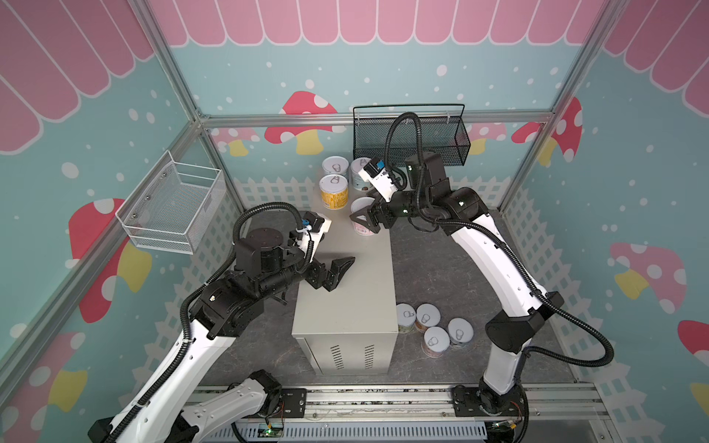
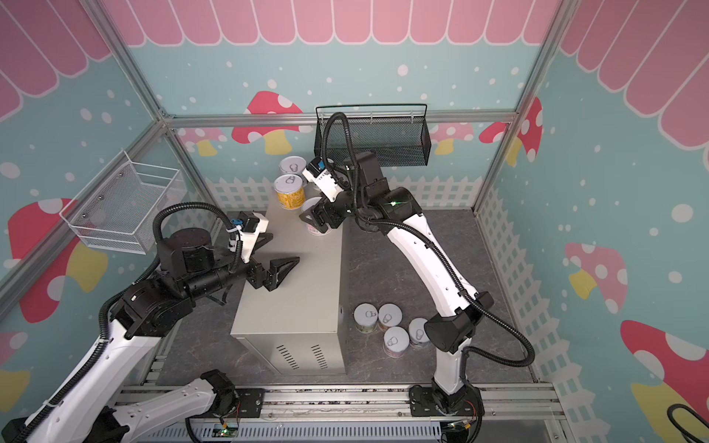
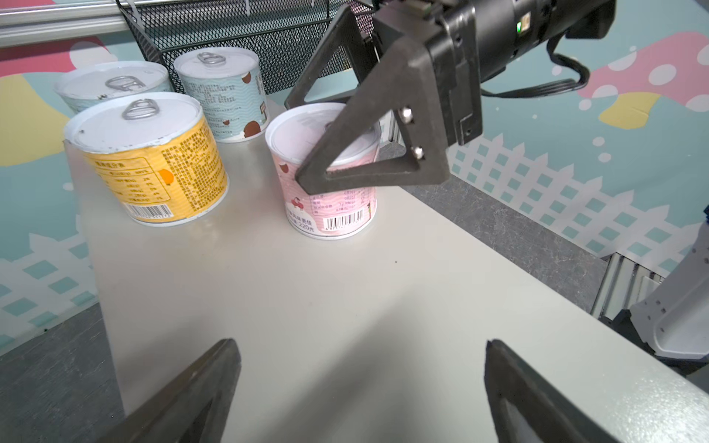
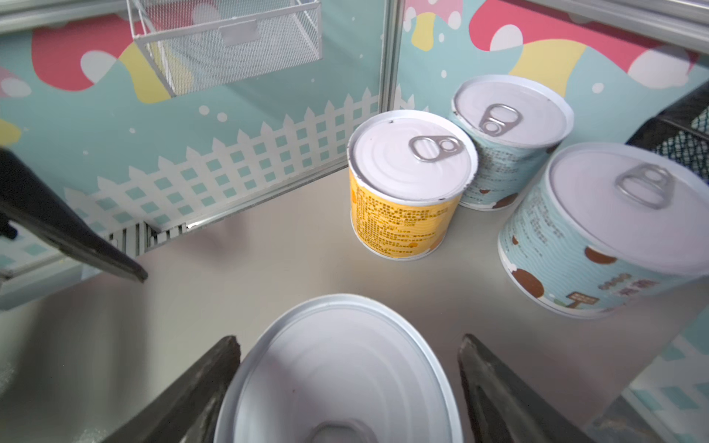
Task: Place and organize the canned foods onto the counter
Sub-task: 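Set the pink can on the cabinet top beside the yellow can and release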
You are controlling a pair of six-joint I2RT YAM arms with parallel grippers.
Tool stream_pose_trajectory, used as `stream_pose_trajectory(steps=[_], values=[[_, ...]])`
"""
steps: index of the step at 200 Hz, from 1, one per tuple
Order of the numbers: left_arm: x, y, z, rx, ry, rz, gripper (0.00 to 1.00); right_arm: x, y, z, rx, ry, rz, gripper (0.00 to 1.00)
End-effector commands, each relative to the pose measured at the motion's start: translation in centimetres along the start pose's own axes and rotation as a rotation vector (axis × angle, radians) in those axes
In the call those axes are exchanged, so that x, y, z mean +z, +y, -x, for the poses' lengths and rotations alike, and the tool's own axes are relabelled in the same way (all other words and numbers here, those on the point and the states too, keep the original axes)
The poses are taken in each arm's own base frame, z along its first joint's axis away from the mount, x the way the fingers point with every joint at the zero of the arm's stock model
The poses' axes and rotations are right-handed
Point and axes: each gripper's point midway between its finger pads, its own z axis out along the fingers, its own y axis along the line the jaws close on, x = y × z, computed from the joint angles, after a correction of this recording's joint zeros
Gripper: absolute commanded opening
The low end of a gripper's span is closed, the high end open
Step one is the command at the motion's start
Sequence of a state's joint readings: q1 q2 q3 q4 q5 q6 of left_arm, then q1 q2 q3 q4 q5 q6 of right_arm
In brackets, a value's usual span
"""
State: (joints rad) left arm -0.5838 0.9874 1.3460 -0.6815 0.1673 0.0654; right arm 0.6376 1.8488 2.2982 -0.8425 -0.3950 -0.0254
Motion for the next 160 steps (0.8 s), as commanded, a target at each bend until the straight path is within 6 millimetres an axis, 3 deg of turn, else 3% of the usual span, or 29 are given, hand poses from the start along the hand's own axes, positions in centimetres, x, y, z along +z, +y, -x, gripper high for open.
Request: stream_pose_trajectory(steps=[1, 73, 160], values=[[0.2, 0.3, 0.7, 0.028, -0.039, 0.013, 0.99, -1.1, -0.3, 1.1, -0.012, -0.046, -0.049, 0.97], [1.0, 0.4, 0.6, 0.030, -0.073, 0.005, 0.99, -3.6, 1.0, -0.6, 0.031, -0.118, -0.065, 0.99], [1.1, 0.9, 0.1, 0.011, -0.093, 0.011, 1.00, -2.3, 0.8, -1.9, 0.091, -0.180, -0.060, 0.96]])
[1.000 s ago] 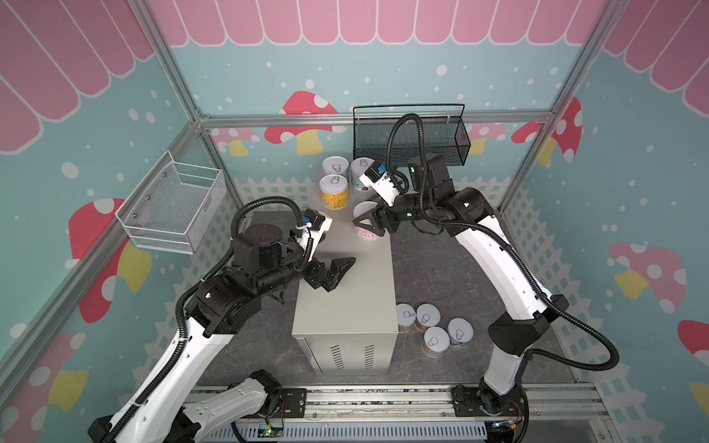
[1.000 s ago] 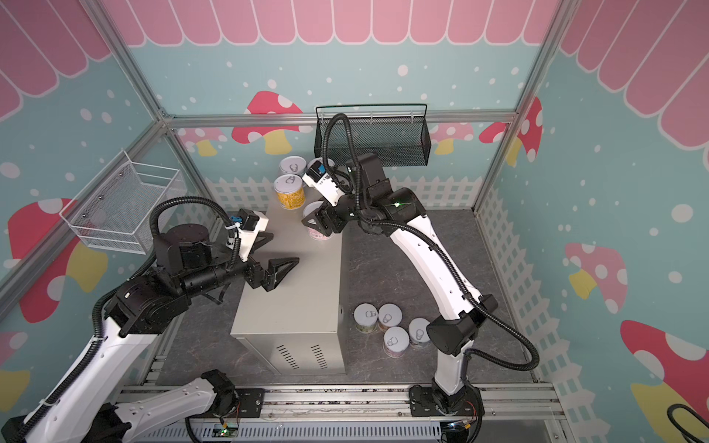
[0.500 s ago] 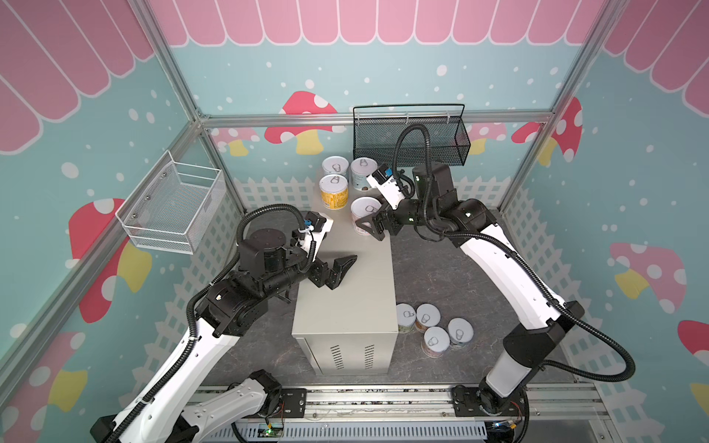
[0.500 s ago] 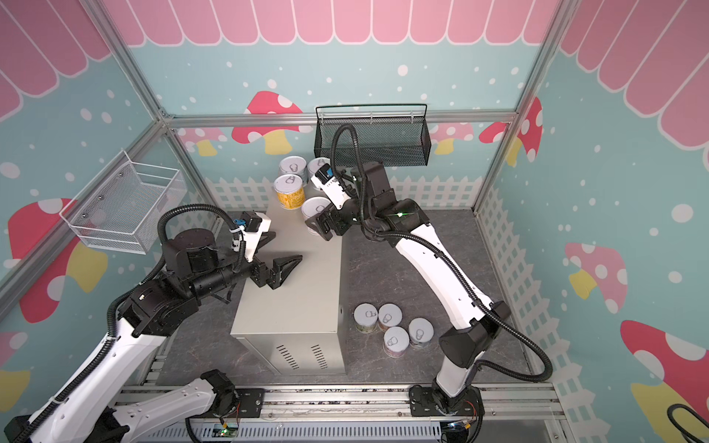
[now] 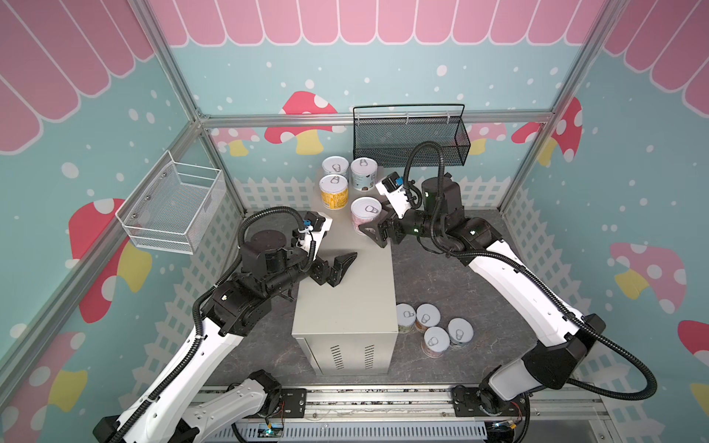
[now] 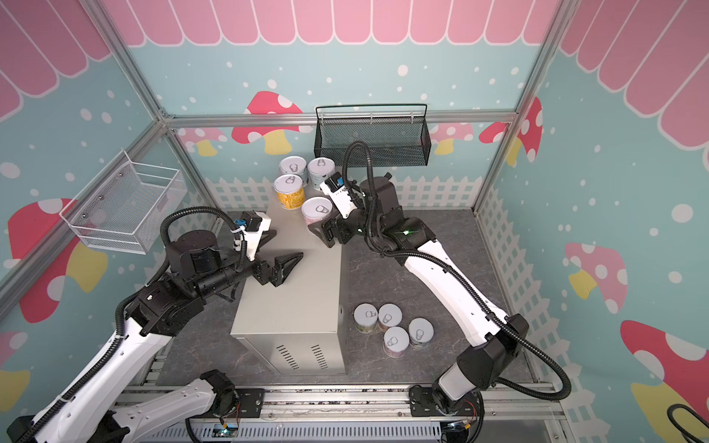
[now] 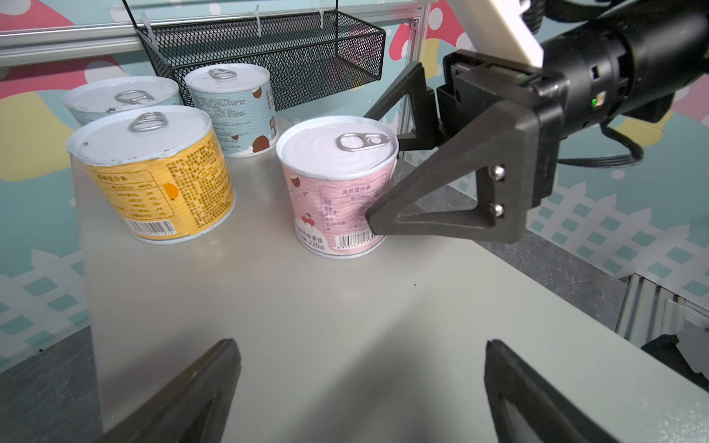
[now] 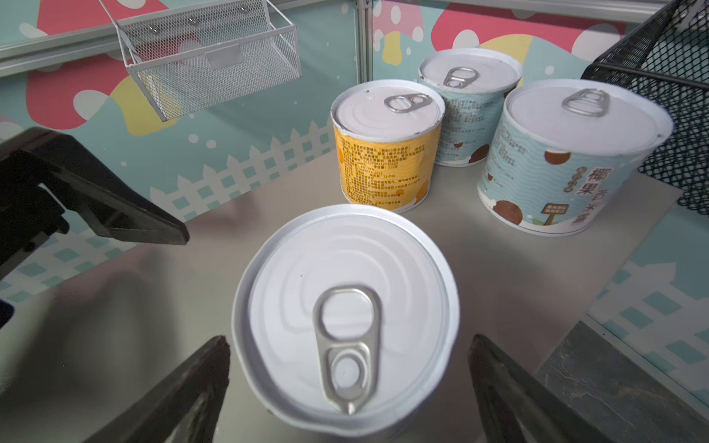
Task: Place and organize the canned foods onto the counter
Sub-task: 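Set the pink can on the cabinet top beside the yellow can and release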
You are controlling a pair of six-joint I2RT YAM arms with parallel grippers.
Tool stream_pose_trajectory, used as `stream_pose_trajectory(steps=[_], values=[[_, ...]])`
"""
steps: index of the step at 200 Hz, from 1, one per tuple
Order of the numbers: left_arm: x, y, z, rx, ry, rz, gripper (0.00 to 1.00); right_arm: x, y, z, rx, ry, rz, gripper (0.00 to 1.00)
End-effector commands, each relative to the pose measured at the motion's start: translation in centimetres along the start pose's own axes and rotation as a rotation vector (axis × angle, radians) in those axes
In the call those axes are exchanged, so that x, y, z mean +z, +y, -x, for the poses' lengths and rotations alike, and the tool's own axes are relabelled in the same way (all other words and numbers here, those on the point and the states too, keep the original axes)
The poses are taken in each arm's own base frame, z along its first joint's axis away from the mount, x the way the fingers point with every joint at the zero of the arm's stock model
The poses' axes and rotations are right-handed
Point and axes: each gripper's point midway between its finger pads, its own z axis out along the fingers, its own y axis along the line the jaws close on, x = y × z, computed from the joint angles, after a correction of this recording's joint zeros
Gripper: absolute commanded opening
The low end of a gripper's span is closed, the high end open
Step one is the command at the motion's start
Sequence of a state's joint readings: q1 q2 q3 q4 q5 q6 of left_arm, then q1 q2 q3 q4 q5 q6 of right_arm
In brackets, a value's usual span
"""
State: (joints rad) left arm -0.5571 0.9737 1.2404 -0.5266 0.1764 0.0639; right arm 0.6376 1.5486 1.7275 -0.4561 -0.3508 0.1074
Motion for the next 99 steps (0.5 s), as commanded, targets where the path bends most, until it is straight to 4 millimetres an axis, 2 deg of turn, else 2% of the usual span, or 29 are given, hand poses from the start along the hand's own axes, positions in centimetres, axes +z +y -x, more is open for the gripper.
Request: stream_pose_trajectory(steps=[1, 41, 61, 99], values=[[-0.3, -0.1, 0.4, 0.009, -0.030, -0.007, 0.99, -0.5, 0.3, 1.6, 0.003, -0.080, 0.000, 0.95], [-0.2, 0.2, 0.1, 0.005, -0.038, 0.002, 0.99, -0.2, -0.5, 1.5, 0.022, -0.101, -0.044, 0.84], [-0.2, 0.5, -0.1, -0.003, -0.043, 0.010, 0.99, 0.2, -1.3, 1.3, 0.036, -0.108, -0.081, 0.75], [-0.2, 1.0, -0.3, -0.015, -0.054, 0.025, 0.99, 1.1, -2.7, 1.5, 0.030, -0.118, -0.126, 0.68]])
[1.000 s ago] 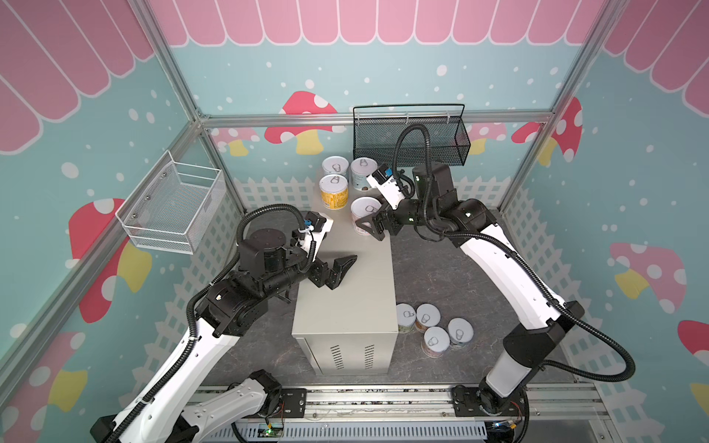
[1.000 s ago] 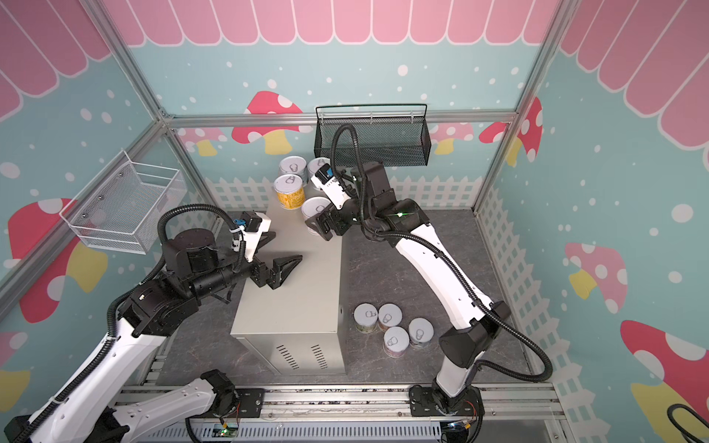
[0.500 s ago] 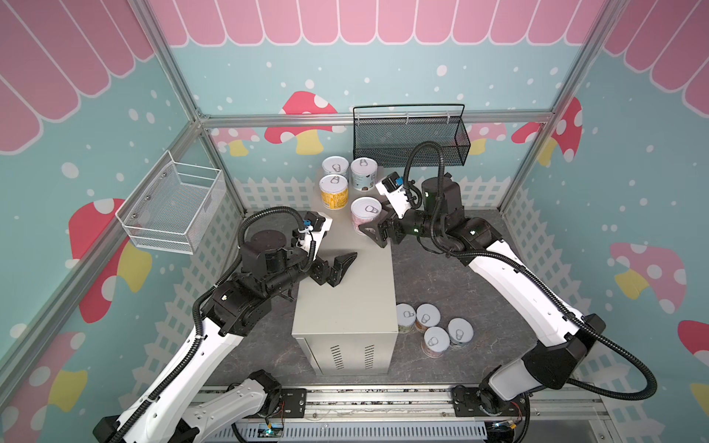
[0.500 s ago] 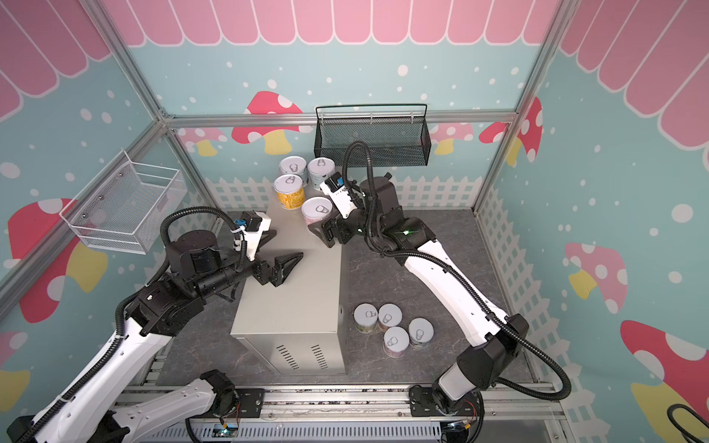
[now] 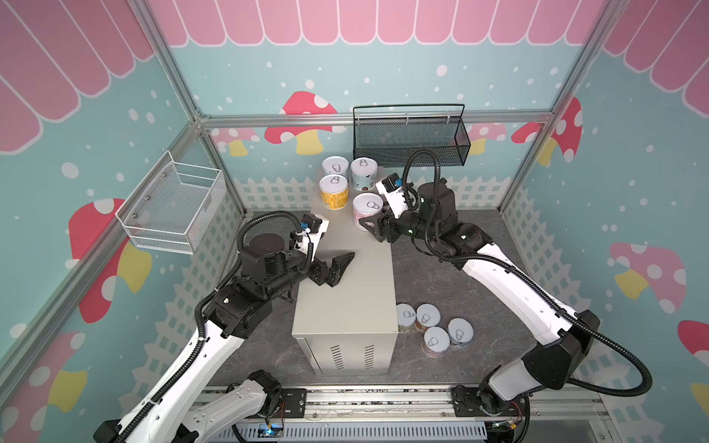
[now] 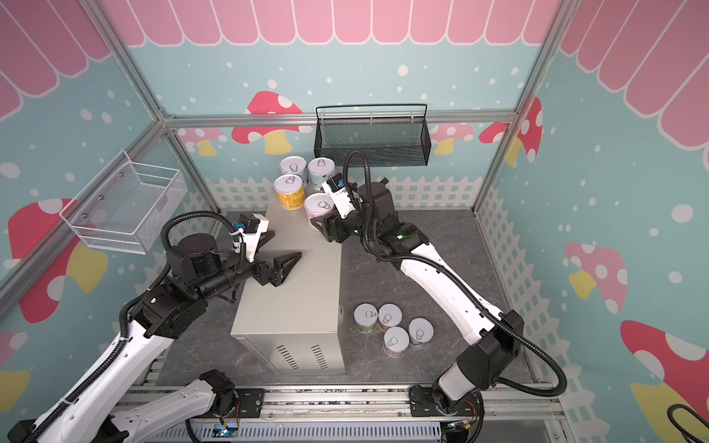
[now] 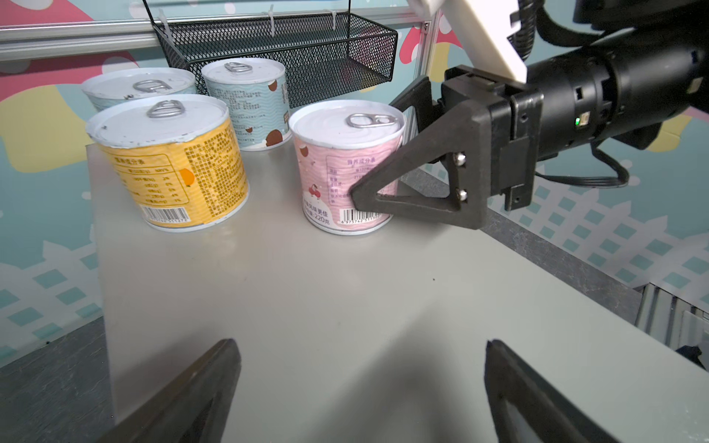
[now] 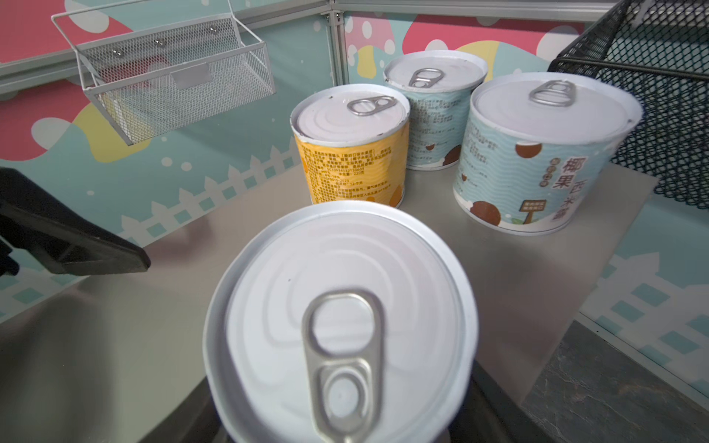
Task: Place and organize the canned foods onto the counter
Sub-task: 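Open the right gripper and draw it back from the pink can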
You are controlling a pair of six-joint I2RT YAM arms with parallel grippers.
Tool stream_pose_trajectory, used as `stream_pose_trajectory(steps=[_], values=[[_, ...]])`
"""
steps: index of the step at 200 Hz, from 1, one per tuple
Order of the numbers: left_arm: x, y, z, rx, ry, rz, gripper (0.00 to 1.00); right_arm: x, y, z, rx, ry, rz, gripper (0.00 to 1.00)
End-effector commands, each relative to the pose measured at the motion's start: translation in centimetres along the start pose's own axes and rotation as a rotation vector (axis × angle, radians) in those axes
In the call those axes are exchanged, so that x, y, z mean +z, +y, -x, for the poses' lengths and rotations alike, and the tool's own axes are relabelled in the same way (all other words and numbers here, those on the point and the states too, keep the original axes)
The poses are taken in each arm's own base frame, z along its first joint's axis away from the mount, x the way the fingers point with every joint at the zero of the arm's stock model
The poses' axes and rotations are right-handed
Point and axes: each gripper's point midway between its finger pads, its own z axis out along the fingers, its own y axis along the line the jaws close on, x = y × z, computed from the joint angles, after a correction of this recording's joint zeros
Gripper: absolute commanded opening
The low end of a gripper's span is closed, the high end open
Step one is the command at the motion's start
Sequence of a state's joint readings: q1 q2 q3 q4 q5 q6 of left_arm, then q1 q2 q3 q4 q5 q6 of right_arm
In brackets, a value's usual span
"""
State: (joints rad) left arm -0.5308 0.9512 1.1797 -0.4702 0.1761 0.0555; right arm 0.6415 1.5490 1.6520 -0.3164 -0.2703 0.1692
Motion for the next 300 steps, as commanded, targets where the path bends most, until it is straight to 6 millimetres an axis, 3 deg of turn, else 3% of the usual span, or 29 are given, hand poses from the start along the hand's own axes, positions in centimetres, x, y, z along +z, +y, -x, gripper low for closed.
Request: stream_pose_trajectory(steps=[1, 70, 152, 251, 300], values=[[-0.3, 0.1, 0.4, -0.003, -0.035, -0.001, 0.99, 0.2, -1.0, 1.5, -0.010, -0.061, -0.048, 0.68], [-0.1, 0.6, 0.0, -0.019, -0.045, 0.012, 0.99, 3.0, -3.4, 1.1, -0.008, -0.036, -0.103, 0.63], [0.2, 0.6, -0.1, -0.030, -0.046, 0.001, 0.99, 4.3, -5.4, -0.2, 0.019, -0.015, -0.147, 0.63], [0.2, 0.7, -0.2, -0.031, -0.042, 0.001, 0.99, 5.2, -4.6, -0.4, 0.017, -0.015, -0.082, 0.63], [0.2, 0.6, -0.3, -0.031, -0.042, -0.003, 0.99, 5.6, -5.3, -0.8, 0.025, -0.004, -0.112, 0.63]])
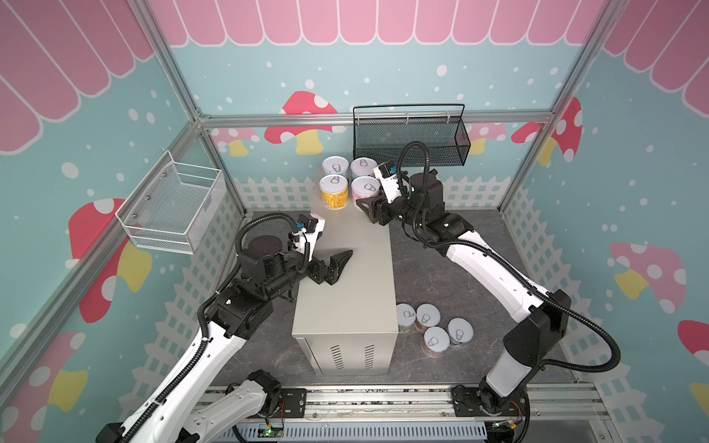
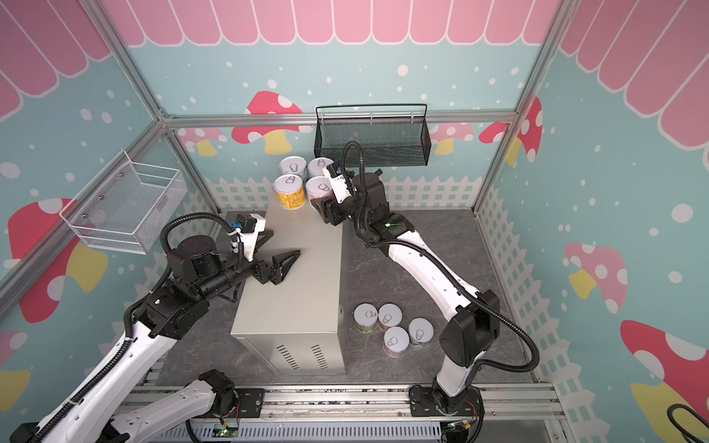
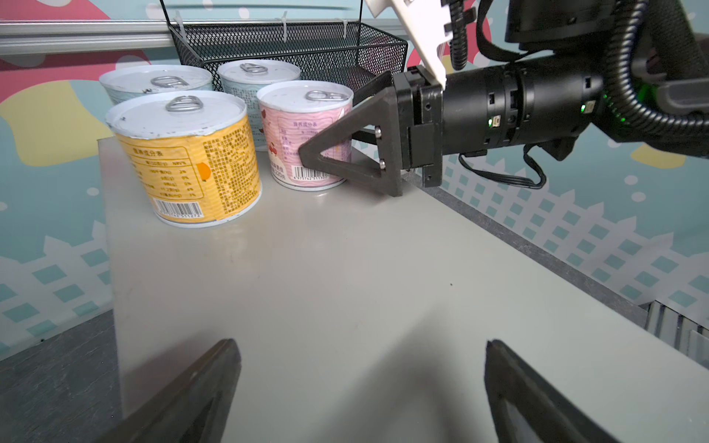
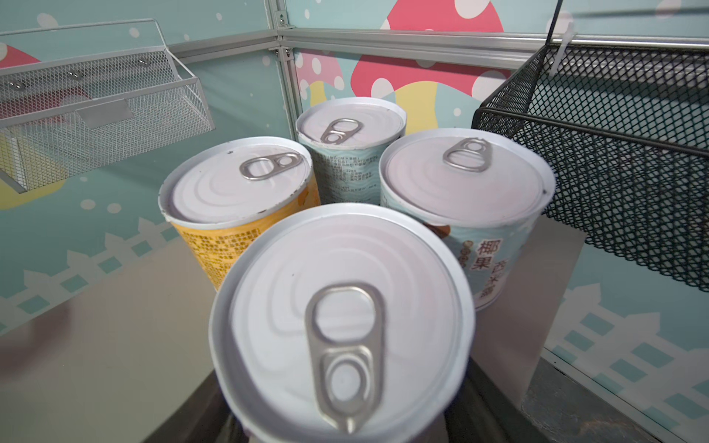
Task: Place and organize the canned foods onto the counter
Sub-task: 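Open the right gripper and draw it back from the pink can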
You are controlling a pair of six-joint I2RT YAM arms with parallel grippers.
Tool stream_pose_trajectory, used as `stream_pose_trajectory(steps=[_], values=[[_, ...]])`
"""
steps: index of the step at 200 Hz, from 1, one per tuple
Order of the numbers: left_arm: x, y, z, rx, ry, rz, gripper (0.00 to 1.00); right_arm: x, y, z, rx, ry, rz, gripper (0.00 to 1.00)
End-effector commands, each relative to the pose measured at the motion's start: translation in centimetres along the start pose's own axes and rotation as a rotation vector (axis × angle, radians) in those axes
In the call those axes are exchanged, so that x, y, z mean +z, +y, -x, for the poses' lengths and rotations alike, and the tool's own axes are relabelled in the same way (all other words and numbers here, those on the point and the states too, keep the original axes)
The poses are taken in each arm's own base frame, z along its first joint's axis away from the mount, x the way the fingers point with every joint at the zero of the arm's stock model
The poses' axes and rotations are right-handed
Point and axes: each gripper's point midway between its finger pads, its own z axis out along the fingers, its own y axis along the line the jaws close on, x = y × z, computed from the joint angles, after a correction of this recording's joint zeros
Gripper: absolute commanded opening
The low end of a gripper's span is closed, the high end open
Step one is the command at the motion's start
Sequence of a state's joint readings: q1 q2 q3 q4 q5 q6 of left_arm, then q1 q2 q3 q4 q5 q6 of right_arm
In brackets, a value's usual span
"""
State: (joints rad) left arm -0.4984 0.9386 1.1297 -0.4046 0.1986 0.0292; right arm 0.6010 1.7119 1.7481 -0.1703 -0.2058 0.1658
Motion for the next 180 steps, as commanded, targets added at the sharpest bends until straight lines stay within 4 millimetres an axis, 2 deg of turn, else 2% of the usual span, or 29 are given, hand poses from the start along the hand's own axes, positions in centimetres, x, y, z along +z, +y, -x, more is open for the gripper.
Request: stream_pose_trajectory(steps=[1, 62, 108, 136, 180], values=[[-0.1, -0.1, 0.0, -0.003, -0.012, -0.011, 0.99, 1.1, -0.6, -2.5, 0.034, 0.077, -0.010, 0.63], [-0.2, -0.1, 0.1, -0.001, -0.016, -0.011, 0.99, 1.3, -1.0, -2.7, 0.037, 0.081, -0.022, 0.65], [-0.1, -0.2, 0.0, -0.003, -0.013, -0.014, 0.99, 0.8, -0.5, -2.4, 0.037, 0.073, 0.004, 0.87], [-0.1, -0.2, 0.0, -0.004, -0.015, -0.014, 0.99, -0.5, -0.1, -2.0, 0.036, 0.055, 0.007, 0.96], [0.0, -0.3, 0.1, -0.007, -0.016, -0.022, 0.99, -4.1, -0.4, -2.6, 0.037, 0.056, -0.054, 0.99]])
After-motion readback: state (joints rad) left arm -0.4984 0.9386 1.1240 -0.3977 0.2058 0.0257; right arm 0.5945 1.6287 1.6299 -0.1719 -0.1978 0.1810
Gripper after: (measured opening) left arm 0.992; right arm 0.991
